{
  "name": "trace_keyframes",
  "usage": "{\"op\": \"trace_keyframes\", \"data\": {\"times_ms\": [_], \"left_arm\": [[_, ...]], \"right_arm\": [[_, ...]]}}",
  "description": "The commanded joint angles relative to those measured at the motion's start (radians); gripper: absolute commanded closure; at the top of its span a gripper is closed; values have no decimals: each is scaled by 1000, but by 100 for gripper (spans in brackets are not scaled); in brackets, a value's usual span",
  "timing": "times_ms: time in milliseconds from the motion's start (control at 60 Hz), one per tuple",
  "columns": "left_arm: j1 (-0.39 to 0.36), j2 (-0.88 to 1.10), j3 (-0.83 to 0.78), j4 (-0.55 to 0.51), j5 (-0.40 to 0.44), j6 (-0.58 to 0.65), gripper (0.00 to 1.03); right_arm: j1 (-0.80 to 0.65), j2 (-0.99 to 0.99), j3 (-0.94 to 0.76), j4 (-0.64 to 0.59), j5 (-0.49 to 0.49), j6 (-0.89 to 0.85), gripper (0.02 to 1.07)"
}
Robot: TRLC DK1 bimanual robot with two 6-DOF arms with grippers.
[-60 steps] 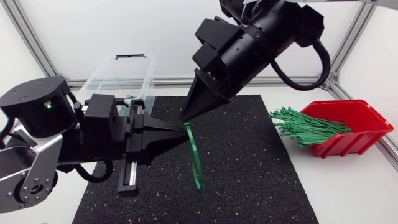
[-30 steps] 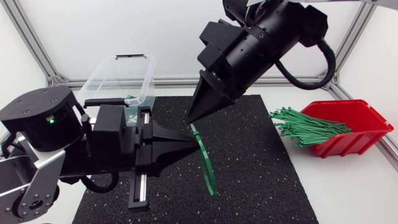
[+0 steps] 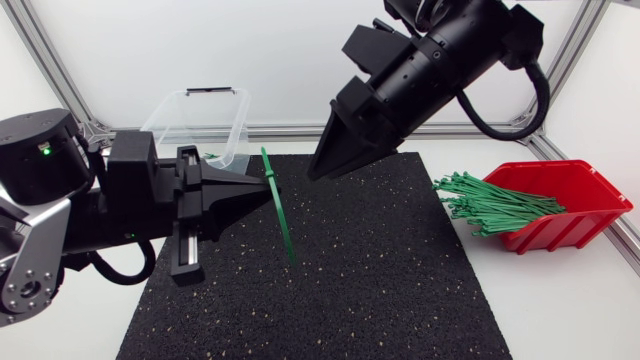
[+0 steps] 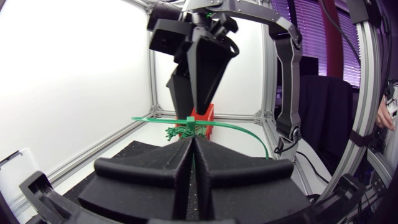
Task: Take a green cable tie from the red box, thread the tail through the head to close it, then place it in the transparent bin on the left.
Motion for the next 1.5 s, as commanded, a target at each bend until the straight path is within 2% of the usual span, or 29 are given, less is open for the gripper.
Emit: {"op": "trace_keyframes", "data": {"times_ms": [0,50,267,300,483,600,817,950,1117,1200,1267,1283,1317,1367,1400,1483], "left_arm": [[51,0,76,-34,14,23,100],[88,14,114,-66,12,24,100],[229,77,281,-248,-8,78,100],[244,91,307,-270,-63,98,100],[319,186,431,-364,-192,170,100],[346,272,502,-365,-368,213,100],[370,458,623,-383,-526,241,98],[364,504,654,-388,-608,262,92],[350,528,671,-405,-707,302,77],[349,525,672,-428,-715,308,61],[347,508,672,-446,-717,310,41],[347,508,672,-446,-717,310,40],[346,493,672,-463,-718,310,22],[344,478,672,-476,-724,310,9],[344,467,672,-482,-729,310,5],[342,427,666,-488,-732,308,4]], "right_arm": [[-7,-8,-33,21,43,-25,22],[-15,-5,-44,26,72,-38,18],[-50,-5,-133,104,204,-88,13],[-55,-2,-141,115,219,-91,13],[-81,-4,-170,165,296,-102,12],[-89,-16,-190,193,340,-110,12],[-90,-56,-241,234,410,-125,12],[-86,-87,-270,239,449,-136,11],[-78,-117,-305,247,483,-143,7],[-73,-130,-313,248,491,-150,7],[-72,-143,-317,247,497,-151,7],[-72,-143,-317,247,498,-151,7],[-72,-154,-320,247,498,-151,7],[-72,-163,-325,247,502,-151,7],[-72,-168,-328,247,503,-151,7],[-75,-188,-336,248,517,-151,7]]}}
